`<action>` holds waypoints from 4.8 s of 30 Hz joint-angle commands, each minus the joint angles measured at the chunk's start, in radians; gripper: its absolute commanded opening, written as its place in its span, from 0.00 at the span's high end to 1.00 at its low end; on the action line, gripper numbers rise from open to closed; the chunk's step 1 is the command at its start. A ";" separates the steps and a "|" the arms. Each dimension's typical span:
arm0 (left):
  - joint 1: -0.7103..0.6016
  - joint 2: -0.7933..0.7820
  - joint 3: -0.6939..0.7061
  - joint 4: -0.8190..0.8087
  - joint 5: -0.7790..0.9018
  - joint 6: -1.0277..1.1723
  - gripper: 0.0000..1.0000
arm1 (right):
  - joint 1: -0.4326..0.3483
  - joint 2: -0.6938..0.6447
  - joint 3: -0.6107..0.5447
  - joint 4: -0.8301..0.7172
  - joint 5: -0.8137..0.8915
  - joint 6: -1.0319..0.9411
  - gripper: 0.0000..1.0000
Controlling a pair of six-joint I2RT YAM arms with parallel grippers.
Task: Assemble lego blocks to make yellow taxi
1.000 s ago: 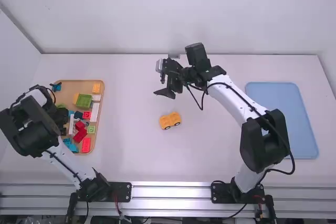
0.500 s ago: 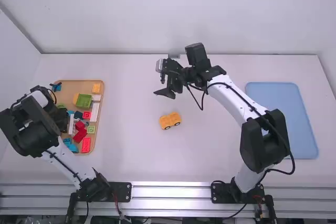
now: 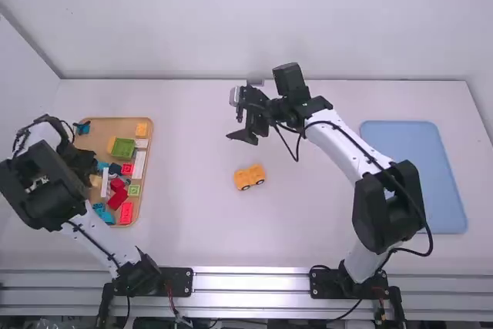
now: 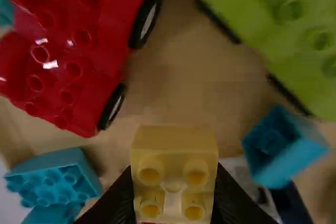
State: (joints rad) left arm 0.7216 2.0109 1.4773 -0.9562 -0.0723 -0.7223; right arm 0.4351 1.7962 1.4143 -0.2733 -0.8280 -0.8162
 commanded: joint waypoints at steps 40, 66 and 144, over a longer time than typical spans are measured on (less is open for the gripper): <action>-0.988 -0.292 -0.473 0.309 0.263 1.908 0.98 | -0.201 0.006 0.005 -0.280 -0.248 -0.161 0.01; -0.951 -0.293 -0.611 0.571 0.278 1.888 0.01 | -0.148 0.006 0.005 -0.282 -0.196 -0.161 0.01; -0.605 -0.127 -0.940 1.228 1.027 1.951 0.45 | -0.186 0.011 -0.165 -0.264 -0.361 -0.388 0.02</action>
State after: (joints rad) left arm 0.1284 1.8767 0.5491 0.2718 0.9627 1.2381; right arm 0.2512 1.7969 1.2625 -0.5308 -1.1706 -1.1992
